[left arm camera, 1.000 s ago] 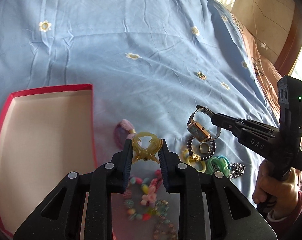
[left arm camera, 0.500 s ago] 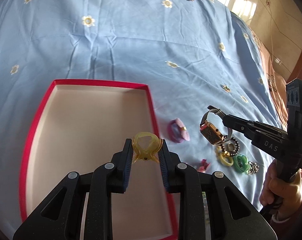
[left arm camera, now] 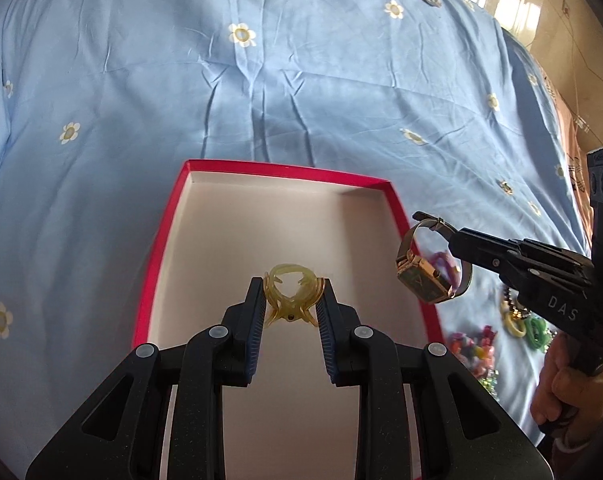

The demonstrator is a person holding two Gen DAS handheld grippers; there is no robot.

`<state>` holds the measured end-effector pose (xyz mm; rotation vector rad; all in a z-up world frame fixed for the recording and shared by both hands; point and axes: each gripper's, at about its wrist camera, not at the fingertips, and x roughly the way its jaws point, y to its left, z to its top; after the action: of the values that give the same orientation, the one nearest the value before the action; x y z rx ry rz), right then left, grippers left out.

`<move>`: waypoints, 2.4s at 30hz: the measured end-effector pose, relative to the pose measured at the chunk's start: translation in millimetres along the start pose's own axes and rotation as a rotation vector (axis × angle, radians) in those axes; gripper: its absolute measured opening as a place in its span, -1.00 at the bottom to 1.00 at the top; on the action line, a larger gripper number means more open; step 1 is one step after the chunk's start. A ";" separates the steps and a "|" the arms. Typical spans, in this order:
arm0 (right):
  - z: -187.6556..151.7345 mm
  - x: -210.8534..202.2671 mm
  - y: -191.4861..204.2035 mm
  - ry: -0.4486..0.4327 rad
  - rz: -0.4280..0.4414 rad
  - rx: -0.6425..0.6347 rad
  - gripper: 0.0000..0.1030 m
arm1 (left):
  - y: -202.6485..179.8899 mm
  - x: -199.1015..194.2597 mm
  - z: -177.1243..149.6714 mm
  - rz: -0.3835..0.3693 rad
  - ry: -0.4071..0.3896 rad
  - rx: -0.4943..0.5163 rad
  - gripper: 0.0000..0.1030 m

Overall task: Organize jewelry
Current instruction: 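Carry the yellow clip and gold watch with both grippers into the red box, then open both grippers to release the clip and watch in the box, then move both grippers back over the jewelry pile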

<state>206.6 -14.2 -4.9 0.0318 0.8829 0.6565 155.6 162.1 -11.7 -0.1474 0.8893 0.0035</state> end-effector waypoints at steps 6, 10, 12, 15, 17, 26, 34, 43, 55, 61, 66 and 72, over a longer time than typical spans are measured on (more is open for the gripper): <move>7.3 33.9 11.4 0.042 0.007 -0.025 -0.86 | 17.0 22.4 9.3 0.039 0.032 0.001 -0.55; 9.7 53.3 13.3 0.071 0.008 -0.032 -0.86 | 24.7 36.6 10.2 0.057 0.056 -0.003 -0.55; 9.6 61.7 14.3 0.084 0.008 -0.035 -0.86 | 27.0 42.3 9.4 0.063 0.068 -0.005 -0.55; 8.1 71.8 16.0 0.102 0.000 -0.048 -0.85 | 29.2 48.3 7.2 0.066 0.084 -0.007 -0.54; 6.7 78.7 17.5 0.117 -0.005 -0.057 -0.85 | 28.1 49.9 6.8 0.069 0.086 0.002 -0.54; 4.5 90.5 20.6 0.152 -0.008 -0.079 -0.82 | 23.9 55.0 8.3 0.106 0.114 0.023 -0.47; 6.6 72.5 16.8 0.122 0.033 -0.031 -0.61 | 25.3 33.7 12.0 0.123 0.064 -0.002 -0.03; 1.0 22.0 7.6 0.053 0.069 0.013 -0.35 | 24.5 -8.1 1.3 0.109 -0.003 -0.087 0.08; -36.8 -42.4 -40.7 0.010 -0.018 0.120 -0.32 | -9.1 -39.7 -27.9 0.034 -0.017 -0.098 0.08; -50.2 -70.3 -56.0 -0.015 -0.057 0.151 -0.22 | -32.0 -50.3 -37.0 -0.013 -0.020 -0.060 0.08; -62.5 -88.9 -69.9 -0.031 -0.091 0.175 -0.21 | -58.4 -54.5 -42.5 -0.066 -0.013 0.005 0.08; -77.7 -103.9 -88.2 -0.035 -0.125 0.207 -0.21 | -91.6 -51.2 -47.9 -0.112 0.015 0.097 0.08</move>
<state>149.0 -160.1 -7.4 0.1716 0.9089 0.4454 92.1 68.2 9.8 -0.1071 0.8930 -0.1452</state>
